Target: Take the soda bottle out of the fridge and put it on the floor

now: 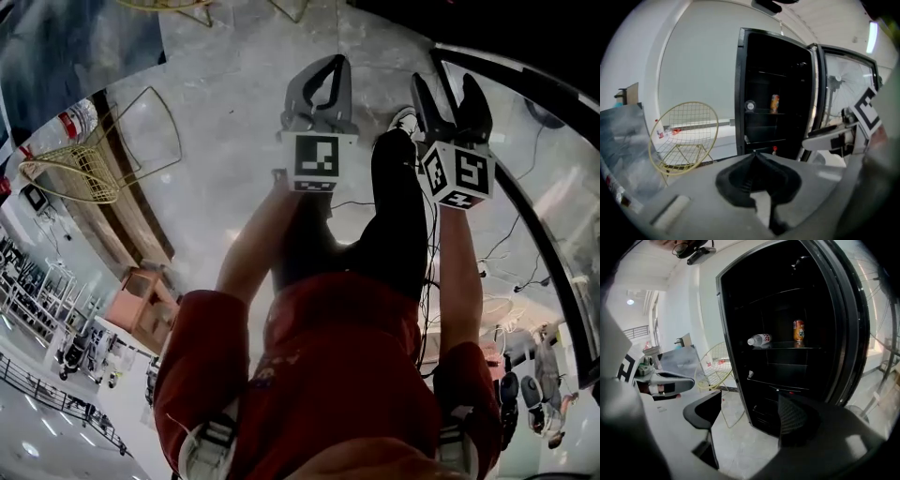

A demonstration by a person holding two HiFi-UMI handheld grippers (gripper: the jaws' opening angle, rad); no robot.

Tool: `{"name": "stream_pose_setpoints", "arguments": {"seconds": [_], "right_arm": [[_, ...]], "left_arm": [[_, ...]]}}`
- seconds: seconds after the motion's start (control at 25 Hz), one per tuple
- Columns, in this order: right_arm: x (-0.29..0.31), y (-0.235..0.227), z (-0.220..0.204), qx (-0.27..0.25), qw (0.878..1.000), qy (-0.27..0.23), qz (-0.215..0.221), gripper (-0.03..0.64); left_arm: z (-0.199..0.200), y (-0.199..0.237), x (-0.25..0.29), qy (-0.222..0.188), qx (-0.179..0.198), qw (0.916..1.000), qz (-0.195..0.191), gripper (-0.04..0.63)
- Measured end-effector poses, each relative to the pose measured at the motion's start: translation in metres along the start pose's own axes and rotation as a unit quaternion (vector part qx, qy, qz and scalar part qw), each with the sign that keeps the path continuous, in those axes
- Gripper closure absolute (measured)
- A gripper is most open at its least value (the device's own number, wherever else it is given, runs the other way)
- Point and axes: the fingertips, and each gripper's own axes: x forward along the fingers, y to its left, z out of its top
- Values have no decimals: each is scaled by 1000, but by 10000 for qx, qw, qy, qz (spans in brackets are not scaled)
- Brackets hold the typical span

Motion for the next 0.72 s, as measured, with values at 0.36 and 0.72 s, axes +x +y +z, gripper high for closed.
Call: {"name": "stream_pose_setpoints", "arguments": {"seconds": [0.36,0.72], "right_arm": [[72,-57,-78,45,9994,-267,-221,255],[129,-100,-156,-240,9969,-686,-314,255]], "left_arm": [[-70,-9,86,-578,227,9972,-426,596],[-164,-13,165,-1011,862,9884,-736,596]]}}
